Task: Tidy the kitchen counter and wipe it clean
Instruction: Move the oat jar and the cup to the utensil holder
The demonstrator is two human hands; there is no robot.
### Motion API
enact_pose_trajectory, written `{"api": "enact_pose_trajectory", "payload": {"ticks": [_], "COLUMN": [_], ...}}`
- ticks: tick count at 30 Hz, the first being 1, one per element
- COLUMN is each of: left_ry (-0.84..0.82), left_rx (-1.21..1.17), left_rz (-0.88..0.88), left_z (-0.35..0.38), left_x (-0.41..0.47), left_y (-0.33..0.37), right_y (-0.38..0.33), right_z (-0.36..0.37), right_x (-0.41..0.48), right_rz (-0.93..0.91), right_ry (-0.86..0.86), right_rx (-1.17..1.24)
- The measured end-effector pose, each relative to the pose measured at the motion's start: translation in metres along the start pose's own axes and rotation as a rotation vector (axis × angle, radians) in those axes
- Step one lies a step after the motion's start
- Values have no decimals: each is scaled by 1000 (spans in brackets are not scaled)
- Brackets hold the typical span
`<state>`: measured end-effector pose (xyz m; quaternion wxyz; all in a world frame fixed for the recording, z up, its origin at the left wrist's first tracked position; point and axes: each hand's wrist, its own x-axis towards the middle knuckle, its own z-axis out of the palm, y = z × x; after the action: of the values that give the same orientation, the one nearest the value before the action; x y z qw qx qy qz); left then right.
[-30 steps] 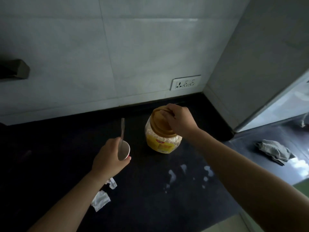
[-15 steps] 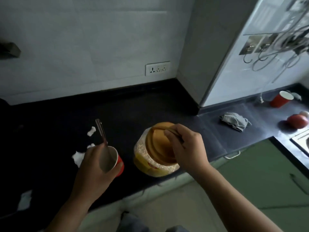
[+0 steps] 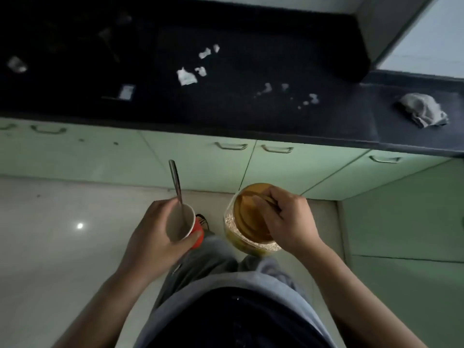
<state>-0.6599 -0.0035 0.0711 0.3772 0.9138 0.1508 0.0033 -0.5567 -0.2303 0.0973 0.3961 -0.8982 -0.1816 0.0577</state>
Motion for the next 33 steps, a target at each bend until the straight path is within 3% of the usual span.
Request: {"api": "enact_pose_trajectory", "payload": {"ticks": [11, 15, 23, 29, 33], "left_ry": [258, 300, 466, 601, 602], "left_rx": [-71, 26, 73, 2, -12], "left_rz": [-302, -315, -457, -603, -649], "left_z": [-86, -145, -273, -323, -353], "left_x": [-106, -138, -190, -199, -187], "left_y": [-103, -167, -274, -328, -373], "right_y": [-113, -186, -337, -411, -443], "right_z": [135, 217, 365, 436, 486], "right_x": [-13, -4, 6, 19, 44], "right_rz": [-170, -282, -444, -536, -550], "right_ry": [-411, -502, -595, -622, -659], "right_rx": [-5, -31, 124, 242, 233]}}
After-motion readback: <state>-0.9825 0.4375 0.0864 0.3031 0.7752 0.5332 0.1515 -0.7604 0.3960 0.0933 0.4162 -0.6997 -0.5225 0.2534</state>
